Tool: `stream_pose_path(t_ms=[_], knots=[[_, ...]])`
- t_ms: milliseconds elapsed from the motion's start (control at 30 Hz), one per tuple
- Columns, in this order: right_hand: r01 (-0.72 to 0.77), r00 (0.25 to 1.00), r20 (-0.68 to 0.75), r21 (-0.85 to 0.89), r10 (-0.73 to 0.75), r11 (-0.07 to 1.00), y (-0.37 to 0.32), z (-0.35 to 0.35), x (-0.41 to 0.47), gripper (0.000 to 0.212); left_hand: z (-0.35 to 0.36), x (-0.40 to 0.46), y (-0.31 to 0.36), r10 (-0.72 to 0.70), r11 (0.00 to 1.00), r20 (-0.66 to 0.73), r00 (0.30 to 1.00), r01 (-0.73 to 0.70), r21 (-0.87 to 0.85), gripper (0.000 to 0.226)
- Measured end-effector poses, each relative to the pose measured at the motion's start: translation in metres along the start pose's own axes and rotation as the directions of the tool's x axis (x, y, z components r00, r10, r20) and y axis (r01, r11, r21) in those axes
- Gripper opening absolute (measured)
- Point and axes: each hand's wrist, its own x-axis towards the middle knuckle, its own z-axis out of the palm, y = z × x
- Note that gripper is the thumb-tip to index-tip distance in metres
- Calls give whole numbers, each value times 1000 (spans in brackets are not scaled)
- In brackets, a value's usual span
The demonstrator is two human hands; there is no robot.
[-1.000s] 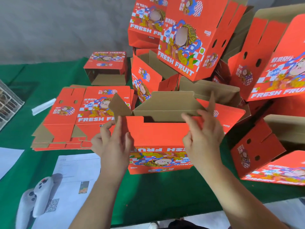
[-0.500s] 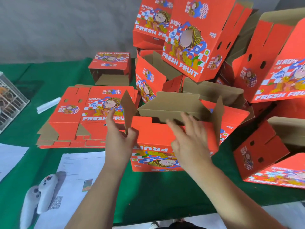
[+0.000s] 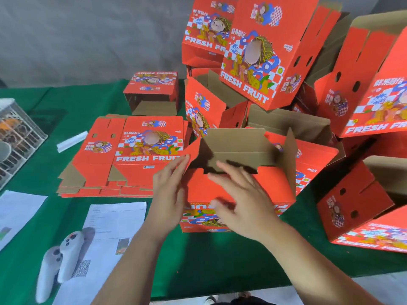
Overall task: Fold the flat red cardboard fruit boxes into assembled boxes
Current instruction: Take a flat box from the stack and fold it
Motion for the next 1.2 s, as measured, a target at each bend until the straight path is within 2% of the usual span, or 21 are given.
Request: stream_pose_path(t_ms=[33,67,100,167,233,267,333,400,433,467,533,633,700,767,833,900,967,1000,1100,1133,1200], knots=[[-14,992,-121,98,26,995,3,-2,0,54,-3,-2,-2,10,1000,18,1000,-10,-13,71],[-50,976,-204,120,74,992,7,-4,0,53,-5,-3,-3,21,999,32,999,-20,-25,68],[-129,962,-234,66,141,989,11,-7,1,55,-8,-6,-4,30,999,55,998,-29,-32,65],[-330,934,-198,-167,296,929,20,-11,5,67,-11,-12,-4,41,998,133,990,-35,-44,56],[-427,903,-186,-291,387,856,24,-14,7,78,-10,-14,0,-2,1000,192,981,3,-7,48],[-439,895,-218,-285,388,852,23,-15,7,82,-9,-13,5,-39,999,187,982,31,44,46],[-425,874,-359,-235,328,874,21,-17,7,83,-5,-2,15,-107,962,150,983,65,265,50],[-441,817,-489,-185,307,878,22,-16,4,84,-1,15,25,-217,855,174,961,101,508,65],[-477,792,-507,-167,339,863,24,-16,2,87,1,23,28,-284,805,201,938,119,581,72],[-503,786,-496,-165,370,848,26,-16,1,91,3,31,31,-344,768,230,910,132,626,76],[-456,832,-425,-155,358,876,30,-16,0,93,9,43,35,-408,727,263,874,137,673,74],[-324,899,-344,-113,269,939,34,-13,3,81,13,53,36,-425,690,232,875,147,709,70],[-342,901,-323,-116,291,932,36,-11,5,75,14,57,33,-434,680,236,870,144,719,70],[-349,899,-322,-118,297,930,40,-11,7,63,16,59,32,-448,689,234,863,167,705,72],[-343,899,-331,-127,286,931,44,-13,9,49,19,56,31,-429,730,167,888,232,643,75],[-335,913,-300,-165,277,928,51,-19,13,38,21,49,31,-368,832,44,929,308,462,79],[-344,918,-266,-168,294,924,59,-24,17,29,19,45,26,-284,926,26,958,267,267,80],[-377,904,-259,-105,341,920,63,-27,20,28,17,44,23,-243,952,63,968,225,208,80],[-425,813,-255,353,523,833,69,-36,33,32,14,43,19,-187,978,104,977,176,111,69],[-396,807,-292,377,513,838,69,-38,36,33,13,42,19,-198,978,73,977,192,85,62],[-411,821,-339,209,460,887,71,-37,39,37,14,41,20,-257,966,47,965,257,21,59]])
